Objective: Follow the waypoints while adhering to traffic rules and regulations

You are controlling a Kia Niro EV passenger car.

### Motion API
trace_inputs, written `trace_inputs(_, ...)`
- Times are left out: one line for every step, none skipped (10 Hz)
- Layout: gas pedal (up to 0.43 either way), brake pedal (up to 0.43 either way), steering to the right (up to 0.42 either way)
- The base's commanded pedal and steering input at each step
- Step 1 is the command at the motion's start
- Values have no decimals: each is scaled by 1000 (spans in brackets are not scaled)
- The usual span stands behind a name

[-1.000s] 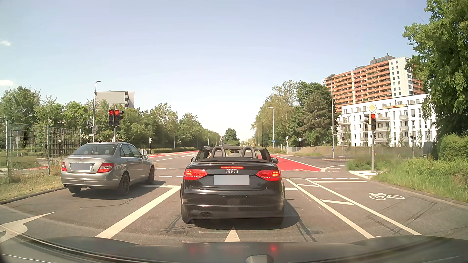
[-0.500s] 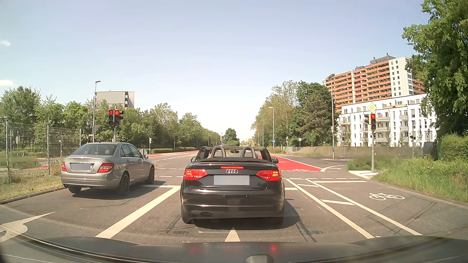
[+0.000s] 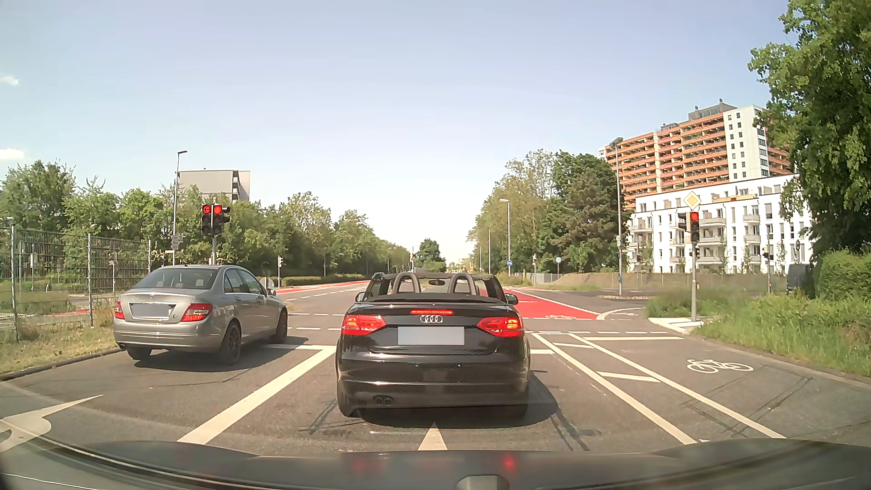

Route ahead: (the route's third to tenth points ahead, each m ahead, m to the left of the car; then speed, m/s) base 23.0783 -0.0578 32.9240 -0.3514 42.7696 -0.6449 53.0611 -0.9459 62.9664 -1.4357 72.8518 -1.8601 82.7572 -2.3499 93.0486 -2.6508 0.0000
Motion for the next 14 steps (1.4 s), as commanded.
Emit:
trace_inputs(0,354,-2)
trace_inputs(0,354,-2)
trace_inputs(0,354,-2)
trace_inputs(0,354,-2)
trace_inputs(0,354,-2)
trace_inputs(0,354,-2)
trace_inputs(0,354,-2)
trace_inputs(0,354,-2)
trace_inputs(0,354,-2)
trace_inputs(0,354,-2)
trace_inputs(0,354,-2)
trace_inputs(0,354,-2)
trace_inputs(0,354,-2)
trace_inputs(0,354,-2)
